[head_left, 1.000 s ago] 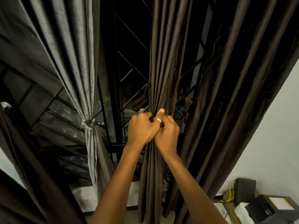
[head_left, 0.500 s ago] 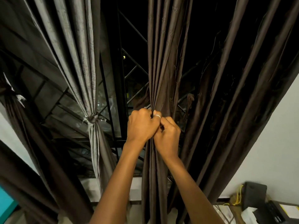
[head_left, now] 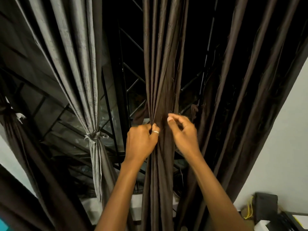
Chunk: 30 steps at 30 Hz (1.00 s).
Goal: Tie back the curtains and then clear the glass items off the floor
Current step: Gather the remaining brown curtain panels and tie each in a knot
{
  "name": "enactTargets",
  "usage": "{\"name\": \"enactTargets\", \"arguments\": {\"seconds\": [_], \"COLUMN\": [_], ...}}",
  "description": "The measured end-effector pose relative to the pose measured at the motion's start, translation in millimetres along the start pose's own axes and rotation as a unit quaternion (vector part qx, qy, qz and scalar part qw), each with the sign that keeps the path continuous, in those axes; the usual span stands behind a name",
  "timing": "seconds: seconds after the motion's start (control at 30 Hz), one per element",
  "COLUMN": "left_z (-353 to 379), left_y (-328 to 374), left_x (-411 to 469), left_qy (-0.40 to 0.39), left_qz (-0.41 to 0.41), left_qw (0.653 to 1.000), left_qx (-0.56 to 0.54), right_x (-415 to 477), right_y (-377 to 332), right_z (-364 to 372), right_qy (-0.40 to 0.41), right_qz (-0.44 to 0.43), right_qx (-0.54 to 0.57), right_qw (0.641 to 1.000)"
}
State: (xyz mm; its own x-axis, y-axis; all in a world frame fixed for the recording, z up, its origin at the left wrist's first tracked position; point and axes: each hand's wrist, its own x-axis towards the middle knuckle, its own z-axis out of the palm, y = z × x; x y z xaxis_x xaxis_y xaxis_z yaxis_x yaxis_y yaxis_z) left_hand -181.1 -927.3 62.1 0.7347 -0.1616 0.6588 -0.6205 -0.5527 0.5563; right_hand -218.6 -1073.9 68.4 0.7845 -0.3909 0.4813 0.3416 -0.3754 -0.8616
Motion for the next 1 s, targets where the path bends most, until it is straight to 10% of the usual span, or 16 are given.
{"name": "enactTargets", "arguments": {"seconds": [0.13, 0.4, 0.63, 1.0], "left_z": [-3, -27, -42, -48], "left_y": [0, -8, -29, -27], "left_x": [-1, -2, 6, 21], "left_qy": [-0.007, -0.075, -0.101, -0.129], "left_qz": [0.031, -0.009, -0.079, -0.134], "left_qw": [0.998, 0.964, 0.939, 0.938], "left_qx": [-0.053, -0.256, -0.319, -0.294], "right_x": [43, 106, 112, 100], "right_y": [-16, -21, -19, -16], "right_z": [-5, -21, 2, 14], "right_qy": [0.053, -0.267, -0.34, -0.218], "right_qz": [-0.007, 0.121, 0.157, 0.11], "right_qx": [-0.001, 0.314, 0.33, 0.219], "right_qw": [0.999, 0.903, 0.867, 0.945]}}
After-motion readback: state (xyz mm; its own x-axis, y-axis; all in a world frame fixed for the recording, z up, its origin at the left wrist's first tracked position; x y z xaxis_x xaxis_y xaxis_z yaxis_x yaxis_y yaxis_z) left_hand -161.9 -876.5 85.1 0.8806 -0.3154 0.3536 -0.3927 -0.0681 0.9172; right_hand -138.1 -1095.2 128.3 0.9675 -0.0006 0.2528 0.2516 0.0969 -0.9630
